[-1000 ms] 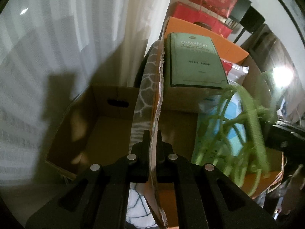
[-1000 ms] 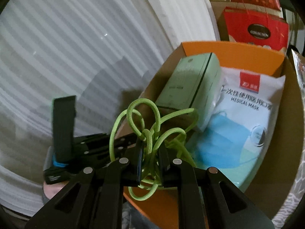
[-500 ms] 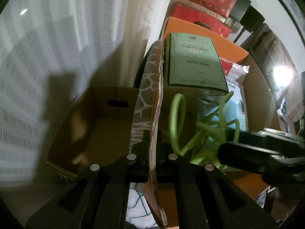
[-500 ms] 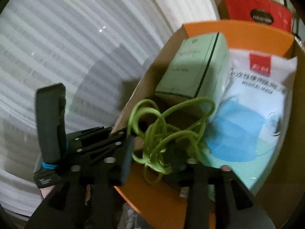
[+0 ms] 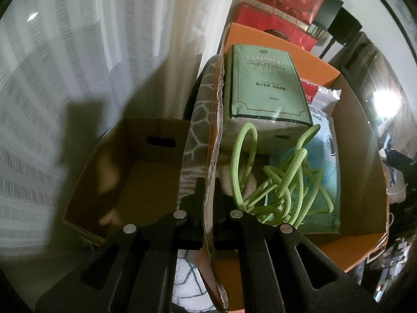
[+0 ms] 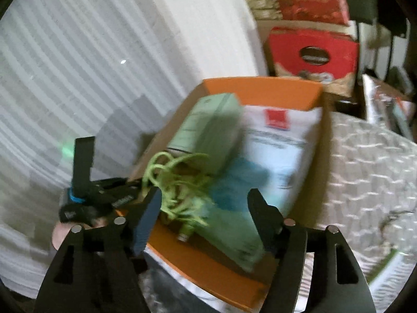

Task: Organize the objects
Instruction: 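Lower the cable bundle into the orange box and open the right tool, then move the right tool back over the bed toward the green power bank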

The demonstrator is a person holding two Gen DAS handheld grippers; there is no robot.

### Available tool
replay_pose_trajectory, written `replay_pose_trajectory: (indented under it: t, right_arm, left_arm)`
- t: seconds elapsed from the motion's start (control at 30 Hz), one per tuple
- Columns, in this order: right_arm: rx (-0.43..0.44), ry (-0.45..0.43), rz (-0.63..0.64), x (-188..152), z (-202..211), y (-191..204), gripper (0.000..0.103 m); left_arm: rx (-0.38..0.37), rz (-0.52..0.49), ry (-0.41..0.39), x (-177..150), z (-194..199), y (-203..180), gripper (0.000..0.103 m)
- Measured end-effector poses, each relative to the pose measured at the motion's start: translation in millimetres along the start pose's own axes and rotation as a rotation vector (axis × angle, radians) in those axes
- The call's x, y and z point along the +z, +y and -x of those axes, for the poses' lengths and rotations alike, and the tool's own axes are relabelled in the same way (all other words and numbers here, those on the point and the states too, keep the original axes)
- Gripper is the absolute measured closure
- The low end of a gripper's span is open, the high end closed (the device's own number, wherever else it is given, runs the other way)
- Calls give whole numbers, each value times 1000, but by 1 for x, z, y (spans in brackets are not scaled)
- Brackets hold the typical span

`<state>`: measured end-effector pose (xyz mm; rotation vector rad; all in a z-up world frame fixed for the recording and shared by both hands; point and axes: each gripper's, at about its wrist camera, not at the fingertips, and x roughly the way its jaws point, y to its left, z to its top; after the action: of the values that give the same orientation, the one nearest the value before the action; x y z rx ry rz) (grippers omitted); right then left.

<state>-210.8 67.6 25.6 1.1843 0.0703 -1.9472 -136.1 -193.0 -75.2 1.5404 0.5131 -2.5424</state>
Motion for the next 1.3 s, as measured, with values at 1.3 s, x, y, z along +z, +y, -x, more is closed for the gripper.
replay_pose_trajectory:
  t: [1.3]
  right_arm:
    - [-369, -28, -420, -117, 64, -212, 26]
  left_arm:
    - [27, 8, 0, -2, -1, -3, 100]
